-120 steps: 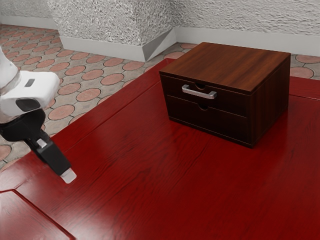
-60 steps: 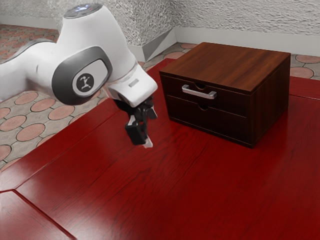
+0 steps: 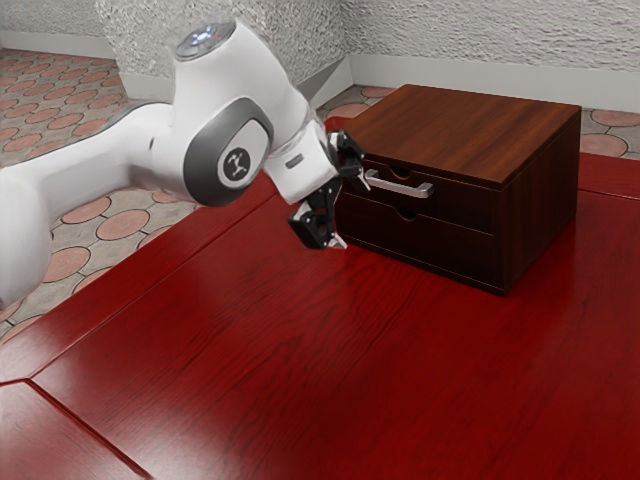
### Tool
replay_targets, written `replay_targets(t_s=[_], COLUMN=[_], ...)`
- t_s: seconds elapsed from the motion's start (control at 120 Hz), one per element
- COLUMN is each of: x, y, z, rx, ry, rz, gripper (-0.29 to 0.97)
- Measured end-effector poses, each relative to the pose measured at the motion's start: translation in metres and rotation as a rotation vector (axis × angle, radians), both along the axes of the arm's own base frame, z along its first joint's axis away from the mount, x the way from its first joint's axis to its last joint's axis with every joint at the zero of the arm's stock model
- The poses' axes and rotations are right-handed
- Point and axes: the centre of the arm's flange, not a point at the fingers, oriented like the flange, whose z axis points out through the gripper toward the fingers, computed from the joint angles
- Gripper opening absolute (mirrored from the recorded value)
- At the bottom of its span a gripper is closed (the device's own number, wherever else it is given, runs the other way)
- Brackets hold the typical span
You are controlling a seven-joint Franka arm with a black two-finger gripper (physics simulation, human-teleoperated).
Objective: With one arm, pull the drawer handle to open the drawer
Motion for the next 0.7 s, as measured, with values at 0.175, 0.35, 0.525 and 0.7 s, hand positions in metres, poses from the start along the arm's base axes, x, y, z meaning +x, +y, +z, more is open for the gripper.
replay_targets(t_s=[0.175, 0.35, 0.525, 0.7], x=[0.022, 0.039, 0.051, 0.057], y=[0.007, 0.006, 0.014, 0.016], z=[-0.011, -0.022, -0.037, -0.030], rx=[0.016, 0.018, 0.022, 0.031], ry=[-0.023, -0.036, -0.028, -0.052], rz=[-0.049, -0.092, -0.112, -0.132], gripper=[0.68, 0.68, 0.68, 0.68])
